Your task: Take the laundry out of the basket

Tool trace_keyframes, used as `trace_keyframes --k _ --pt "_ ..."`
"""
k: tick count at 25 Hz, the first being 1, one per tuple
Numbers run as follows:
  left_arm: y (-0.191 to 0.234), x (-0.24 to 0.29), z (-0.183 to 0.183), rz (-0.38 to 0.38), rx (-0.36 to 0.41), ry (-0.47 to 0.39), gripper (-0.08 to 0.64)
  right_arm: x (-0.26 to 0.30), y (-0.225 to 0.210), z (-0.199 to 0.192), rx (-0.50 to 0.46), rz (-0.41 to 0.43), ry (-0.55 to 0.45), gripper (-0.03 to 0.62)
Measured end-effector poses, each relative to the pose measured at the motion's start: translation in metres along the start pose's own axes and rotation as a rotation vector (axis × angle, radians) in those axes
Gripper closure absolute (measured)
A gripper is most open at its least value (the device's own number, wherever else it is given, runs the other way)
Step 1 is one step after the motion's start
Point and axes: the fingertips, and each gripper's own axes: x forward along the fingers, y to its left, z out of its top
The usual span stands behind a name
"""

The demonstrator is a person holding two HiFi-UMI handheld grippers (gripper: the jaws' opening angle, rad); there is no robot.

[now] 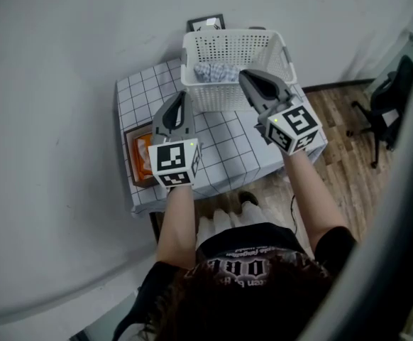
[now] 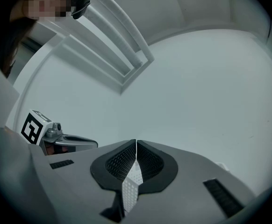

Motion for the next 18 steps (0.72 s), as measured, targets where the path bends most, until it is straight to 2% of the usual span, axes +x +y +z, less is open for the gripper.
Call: trace_keyframes --k 10,18 --pt "0.041 0.037 0.009 0.121 0.020 -0.012 0.560 0.061 -0.029 0.013 0.012 0.079 -0.046 0.563" --pt "0.046 0.079 0.020 0.155 0.047 -0.012 0.560 0.096 -0.072 0.015 0.004 0.129 -0.047 0.563"
